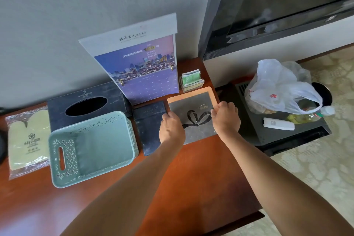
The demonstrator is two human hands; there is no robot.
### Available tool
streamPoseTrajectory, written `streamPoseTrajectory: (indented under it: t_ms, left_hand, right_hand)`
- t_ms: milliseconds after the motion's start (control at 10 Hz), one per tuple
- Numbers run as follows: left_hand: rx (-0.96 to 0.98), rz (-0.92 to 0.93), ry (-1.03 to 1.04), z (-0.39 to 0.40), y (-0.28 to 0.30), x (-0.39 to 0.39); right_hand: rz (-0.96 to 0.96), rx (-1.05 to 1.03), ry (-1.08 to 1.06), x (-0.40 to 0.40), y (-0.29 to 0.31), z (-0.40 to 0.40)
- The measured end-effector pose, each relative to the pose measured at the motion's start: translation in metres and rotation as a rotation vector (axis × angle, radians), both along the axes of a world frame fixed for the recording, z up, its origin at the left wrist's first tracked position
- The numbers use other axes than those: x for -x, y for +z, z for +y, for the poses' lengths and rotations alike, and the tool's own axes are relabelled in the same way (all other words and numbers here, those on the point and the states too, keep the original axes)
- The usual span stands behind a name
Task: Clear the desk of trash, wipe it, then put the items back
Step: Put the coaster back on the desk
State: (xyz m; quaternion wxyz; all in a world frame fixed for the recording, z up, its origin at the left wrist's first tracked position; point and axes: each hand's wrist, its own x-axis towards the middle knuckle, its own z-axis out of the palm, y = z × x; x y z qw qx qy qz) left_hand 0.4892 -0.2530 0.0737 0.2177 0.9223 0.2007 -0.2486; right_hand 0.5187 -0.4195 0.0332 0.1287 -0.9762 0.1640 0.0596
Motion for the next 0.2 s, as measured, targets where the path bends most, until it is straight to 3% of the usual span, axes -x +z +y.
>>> streamPoseTrajectory:
  t_ms: [200]
  left_hand:
    - [0.04, -0.214, -0.159, 0.023, 0.024, 0.039]
  right_hand:
    - [-0.074, 0.025, -0.059, 0.03, 0.004, 0.022]
